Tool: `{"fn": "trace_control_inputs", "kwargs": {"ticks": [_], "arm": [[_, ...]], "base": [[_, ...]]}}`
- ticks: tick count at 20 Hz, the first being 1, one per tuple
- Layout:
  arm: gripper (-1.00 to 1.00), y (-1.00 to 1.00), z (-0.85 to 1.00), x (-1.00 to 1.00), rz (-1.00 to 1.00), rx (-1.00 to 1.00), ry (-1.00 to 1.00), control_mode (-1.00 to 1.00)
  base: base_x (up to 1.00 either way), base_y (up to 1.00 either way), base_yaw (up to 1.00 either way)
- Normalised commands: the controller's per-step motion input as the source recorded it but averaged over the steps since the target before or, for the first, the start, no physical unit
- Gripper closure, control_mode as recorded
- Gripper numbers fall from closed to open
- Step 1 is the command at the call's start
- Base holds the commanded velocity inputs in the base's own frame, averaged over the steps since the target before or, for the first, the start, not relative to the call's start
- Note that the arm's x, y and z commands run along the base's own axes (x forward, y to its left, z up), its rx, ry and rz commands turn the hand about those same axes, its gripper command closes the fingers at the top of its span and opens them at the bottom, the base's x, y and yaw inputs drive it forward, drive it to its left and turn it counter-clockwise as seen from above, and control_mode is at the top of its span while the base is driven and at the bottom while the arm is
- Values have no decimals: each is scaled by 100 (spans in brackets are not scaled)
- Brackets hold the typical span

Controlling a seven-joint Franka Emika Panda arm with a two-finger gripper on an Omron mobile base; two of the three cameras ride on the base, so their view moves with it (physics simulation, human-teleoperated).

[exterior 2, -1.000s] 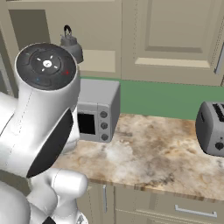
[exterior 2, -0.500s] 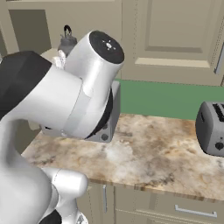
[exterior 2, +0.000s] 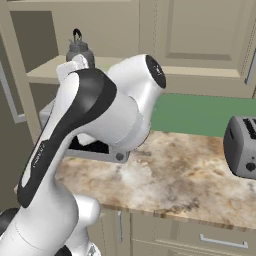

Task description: Open the cabinet, pick the kettle from the cabinet, and place it in the sink.

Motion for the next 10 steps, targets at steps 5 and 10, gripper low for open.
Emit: {"fn": "trace_control_inputs", "kwargs": {"ticks": [5,10], "arm": [[-100,13,-1,31,12,14,-11,-100],[-100,4,0,32,19,13,-5,-100]], "base": [[0,0,0],[0,0,0]]}}
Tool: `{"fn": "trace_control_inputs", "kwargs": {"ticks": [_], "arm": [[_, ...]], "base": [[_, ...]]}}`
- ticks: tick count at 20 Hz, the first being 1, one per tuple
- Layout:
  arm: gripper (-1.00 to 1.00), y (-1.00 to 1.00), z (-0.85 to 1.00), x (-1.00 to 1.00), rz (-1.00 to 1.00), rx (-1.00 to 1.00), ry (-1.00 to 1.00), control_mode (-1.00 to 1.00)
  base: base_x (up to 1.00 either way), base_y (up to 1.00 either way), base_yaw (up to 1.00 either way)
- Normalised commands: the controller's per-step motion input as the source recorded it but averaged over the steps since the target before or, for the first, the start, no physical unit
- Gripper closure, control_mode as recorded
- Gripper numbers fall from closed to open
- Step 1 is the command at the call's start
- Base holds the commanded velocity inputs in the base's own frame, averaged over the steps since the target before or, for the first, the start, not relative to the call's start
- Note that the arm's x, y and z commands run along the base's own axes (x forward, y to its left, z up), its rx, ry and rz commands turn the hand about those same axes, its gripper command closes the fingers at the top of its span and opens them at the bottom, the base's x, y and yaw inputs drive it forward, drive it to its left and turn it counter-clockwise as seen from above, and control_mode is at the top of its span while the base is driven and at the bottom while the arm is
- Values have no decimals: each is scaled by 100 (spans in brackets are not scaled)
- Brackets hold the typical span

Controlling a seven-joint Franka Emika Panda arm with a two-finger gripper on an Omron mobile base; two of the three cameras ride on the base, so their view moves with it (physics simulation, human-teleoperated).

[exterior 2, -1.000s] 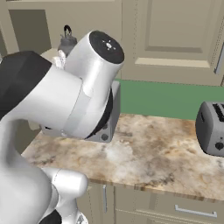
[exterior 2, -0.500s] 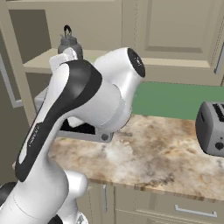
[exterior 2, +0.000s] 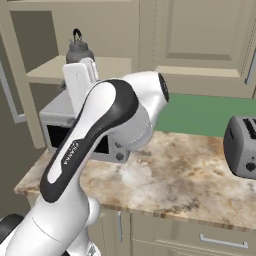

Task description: Open the cabinet, pick the kettle from the cabinet, and place it in the sink.

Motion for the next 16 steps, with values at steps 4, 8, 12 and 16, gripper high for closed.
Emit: {"fn": "trace_control_inputs", "kwargs": {"ticks": [4,8,12,16], "arm": [[-100,7,0,30,21,16,0,-100],[-100,17,0,26,25,15,0,-100],[-100,31,0,19,25,11,-1,-100],[-100,44,0,7,21,3,-7,-100]], "base": [[0,0,0],[0,0,0],[0,0,0],[0,0,0]]}}
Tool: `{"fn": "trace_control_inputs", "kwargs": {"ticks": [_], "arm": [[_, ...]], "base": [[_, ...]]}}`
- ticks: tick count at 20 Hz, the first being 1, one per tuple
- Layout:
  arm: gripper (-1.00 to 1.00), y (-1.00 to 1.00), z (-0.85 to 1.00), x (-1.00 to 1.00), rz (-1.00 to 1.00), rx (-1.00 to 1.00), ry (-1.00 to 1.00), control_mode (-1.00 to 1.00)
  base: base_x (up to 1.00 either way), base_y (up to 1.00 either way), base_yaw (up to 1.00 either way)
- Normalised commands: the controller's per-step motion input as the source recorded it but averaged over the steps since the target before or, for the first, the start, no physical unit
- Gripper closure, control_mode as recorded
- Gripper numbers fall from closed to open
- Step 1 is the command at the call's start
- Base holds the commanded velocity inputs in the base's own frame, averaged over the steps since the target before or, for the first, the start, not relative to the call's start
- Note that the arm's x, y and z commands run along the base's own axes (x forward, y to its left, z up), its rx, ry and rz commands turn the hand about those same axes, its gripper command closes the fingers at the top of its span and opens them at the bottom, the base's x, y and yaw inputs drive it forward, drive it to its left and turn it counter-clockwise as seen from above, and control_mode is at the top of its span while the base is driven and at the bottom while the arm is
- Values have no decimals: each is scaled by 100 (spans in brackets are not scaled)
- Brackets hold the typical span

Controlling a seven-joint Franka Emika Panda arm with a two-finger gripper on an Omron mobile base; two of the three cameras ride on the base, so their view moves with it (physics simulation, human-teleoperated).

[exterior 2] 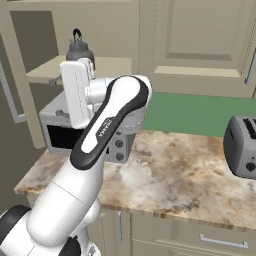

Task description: Open the cabinet, pick the kettle from the cabinet, and place it in the sink.

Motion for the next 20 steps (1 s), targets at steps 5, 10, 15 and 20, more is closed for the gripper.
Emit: {"fn": "trace_control_inputs", "kwargs": {"ticks": [5,10,15,20], "arm": [[-100,43,0,-2,17,3,-13,-100],[-100,39,1,-23,9,5,-13,-100],[-100,37,0,-31,0,9,-14,-100],[-100,38,0,-33,-4,12,-12,-100]], "base": [[0,0,0],[0,0,0],[0,0,0],[0,0,0]]}}
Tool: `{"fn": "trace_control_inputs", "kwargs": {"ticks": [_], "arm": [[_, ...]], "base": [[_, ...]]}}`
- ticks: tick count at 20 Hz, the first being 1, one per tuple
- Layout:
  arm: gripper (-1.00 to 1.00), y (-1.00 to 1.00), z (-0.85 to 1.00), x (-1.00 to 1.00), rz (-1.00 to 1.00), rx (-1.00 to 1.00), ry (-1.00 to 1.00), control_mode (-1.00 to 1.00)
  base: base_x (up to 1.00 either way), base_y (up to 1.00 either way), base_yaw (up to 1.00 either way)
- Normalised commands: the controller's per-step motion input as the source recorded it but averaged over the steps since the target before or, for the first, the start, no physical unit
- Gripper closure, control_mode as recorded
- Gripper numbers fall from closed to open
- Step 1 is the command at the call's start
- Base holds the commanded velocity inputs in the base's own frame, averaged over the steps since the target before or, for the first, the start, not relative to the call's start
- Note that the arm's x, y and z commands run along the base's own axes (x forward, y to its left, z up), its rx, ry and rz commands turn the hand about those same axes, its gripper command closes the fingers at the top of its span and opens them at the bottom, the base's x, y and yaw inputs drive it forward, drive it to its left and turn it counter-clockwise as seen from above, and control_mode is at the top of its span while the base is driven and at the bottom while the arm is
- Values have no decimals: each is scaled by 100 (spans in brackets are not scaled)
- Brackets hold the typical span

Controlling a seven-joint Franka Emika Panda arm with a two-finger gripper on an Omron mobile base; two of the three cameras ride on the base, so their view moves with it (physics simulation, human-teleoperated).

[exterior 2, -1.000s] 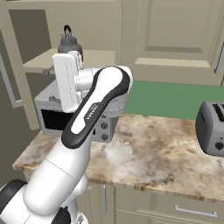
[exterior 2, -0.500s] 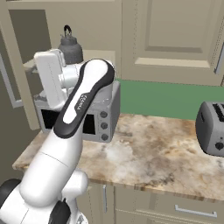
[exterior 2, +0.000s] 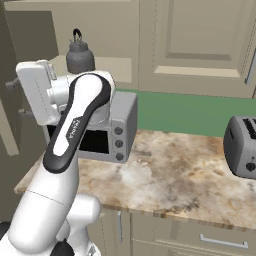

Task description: Open the cabinet, pick the kettle from the cabinet, and place it in the sink.

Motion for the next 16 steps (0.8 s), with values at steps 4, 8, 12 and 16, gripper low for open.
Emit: {"fn": "trace_control_inputs", "kwargs": {"ticks": [4,8,12,16], "arm": [[-100,44,0,-30,-9,11,-12,-100],[-100,51,0,-26,-16,9,-16,-100],[-100,51,0,-23,-21,6,-16,-100],[-100,53,0,-19,-22,1,-15,-100]], "base": [[0,0,0],[0,0,0],[0,0,0],[0,0,0]]}}
